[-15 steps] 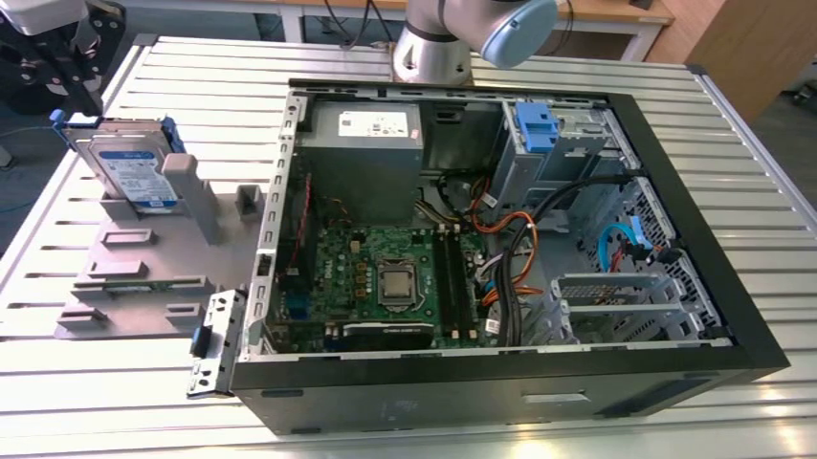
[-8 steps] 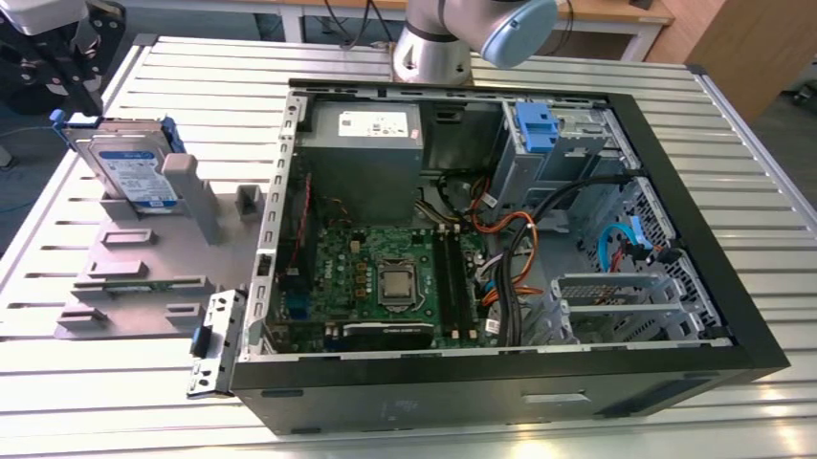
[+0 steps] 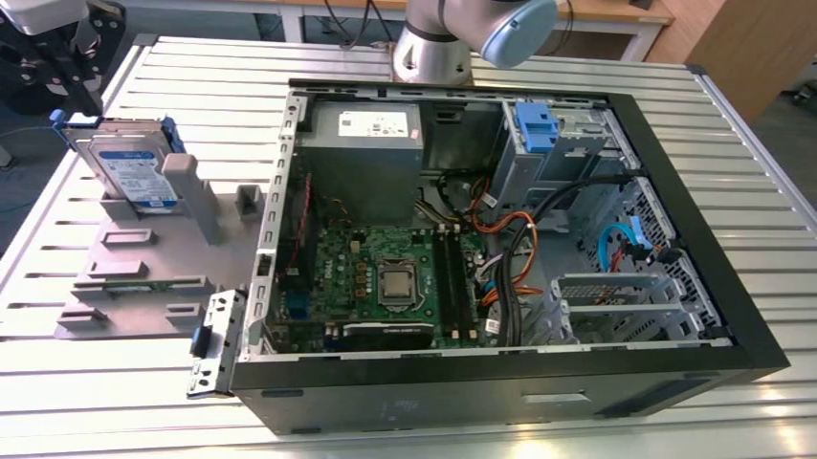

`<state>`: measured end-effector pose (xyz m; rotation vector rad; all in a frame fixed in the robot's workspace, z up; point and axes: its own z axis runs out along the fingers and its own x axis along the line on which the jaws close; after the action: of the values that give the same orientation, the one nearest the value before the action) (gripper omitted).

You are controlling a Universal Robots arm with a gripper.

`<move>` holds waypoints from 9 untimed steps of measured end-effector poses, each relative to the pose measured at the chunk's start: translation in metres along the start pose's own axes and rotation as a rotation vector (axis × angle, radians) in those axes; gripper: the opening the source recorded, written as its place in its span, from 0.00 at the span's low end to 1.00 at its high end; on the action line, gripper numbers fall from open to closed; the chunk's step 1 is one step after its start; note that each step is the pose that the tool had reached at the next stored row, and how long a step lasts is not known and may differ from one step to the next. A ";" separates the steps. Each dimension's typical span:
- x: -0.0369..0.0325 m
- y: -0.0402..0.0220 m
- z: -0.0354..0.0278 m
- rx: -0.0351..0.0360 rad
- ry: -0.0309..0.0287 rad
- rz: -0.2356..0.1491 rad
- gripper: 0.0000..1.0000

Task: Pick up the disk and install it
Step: 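Pick up the disk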

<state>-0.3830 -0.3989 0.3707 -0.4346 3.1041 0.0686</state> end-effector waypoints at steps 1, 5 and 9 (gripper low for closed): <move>0.0000 0.0000 0.0000 0.0000 0.0000 -0.001 0.11; 0.0000 0.0000 0.0000 0.0000 0.0001 -0.003 0.11; 0.0000 0.0000 0.0000 0.0000 0.0002 -0.005 0.11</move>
<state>-0.3830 -0.3989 0.3707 -0.4420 3.1032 0.0686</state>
